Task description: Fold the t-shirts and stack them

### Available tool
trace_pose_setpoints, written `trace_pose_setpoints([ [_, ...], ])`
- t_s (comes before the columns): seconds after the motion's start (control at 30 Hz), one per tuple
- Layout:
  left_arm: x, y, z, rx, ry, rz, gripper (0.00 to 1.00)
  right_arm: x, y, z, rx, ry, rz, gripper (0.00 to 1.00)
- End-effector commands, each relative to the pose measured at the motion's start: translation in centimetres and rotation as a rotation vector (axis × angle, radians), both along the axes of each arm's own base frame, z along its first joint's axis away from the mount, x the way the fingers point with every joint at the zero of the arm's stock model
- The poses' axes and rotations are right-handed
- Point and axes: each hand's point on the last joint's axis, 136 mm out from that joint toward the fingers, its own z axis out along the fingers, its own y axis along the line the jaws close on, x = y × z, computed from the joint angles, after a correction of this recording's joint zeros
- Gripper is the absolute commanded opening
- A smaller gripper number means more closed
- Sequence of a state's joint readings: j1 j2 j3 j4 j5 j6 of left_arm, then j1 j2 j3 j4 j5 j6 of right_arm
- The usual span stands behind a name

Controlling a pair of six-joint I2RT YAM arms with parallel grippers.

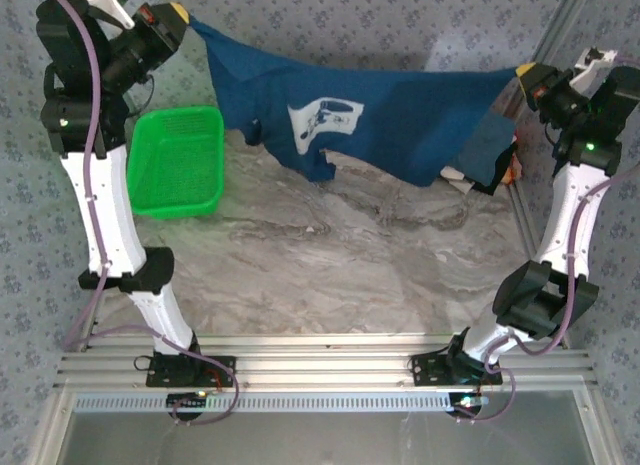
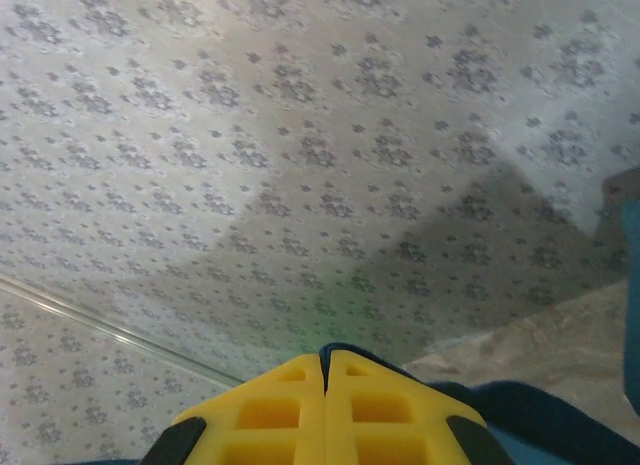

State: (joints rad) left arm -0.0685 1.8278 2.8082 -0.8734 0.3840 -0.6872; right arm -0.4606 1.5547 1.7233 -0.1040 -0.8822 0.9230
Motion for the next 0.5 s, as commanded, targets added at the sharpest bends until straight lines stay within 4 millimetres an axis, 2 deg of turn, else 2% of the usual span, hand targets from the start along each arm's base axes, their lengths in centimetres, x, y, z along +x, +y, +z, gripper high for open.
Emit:
trace_pose_setpoints([
  [0.0, -3.4, 2.2, 1.8, 0.043, -0.069, 0.112, 0.0, -3.5, 1.8, 4.2, -0.066, -0.125, 0.028, 0.0],
  [0.07, -4.5, 2.9, 2.3, 0.005, -0.088, 0.136, 0.0, -4.0, 2.0, 4.6, -0.052, -0.126, 0.028, 0.0],
  [0.17, -6.1, 3.2, 3.1, -0.017, -0.112, 0.149, 0.0, -5.2, 2.6, 6.8, -0.046, -0.177, 0.035, 0.0],
  [0.3, -7.6, 3.4, 5.6, -0.035, -0.18, 0.15, 0.0, -6.3, 3.3, 9.8, -0.047, -0.232, 0.031, 0.0],
  [0.37, -7.2, 3.1, 6.2, -0.053, -0.192, 0.132, 0.0, -6.5, 3.6, 10.9, -0.053, -0.255, 0.03, 0.0],
  [0.47, -4.5, 2.3, 5.5, -0.087, -0.154, 0.083, 0.0, -5.9, 4.1, 11.9, -0.062, -0.269, 0.043, 0.0],
])
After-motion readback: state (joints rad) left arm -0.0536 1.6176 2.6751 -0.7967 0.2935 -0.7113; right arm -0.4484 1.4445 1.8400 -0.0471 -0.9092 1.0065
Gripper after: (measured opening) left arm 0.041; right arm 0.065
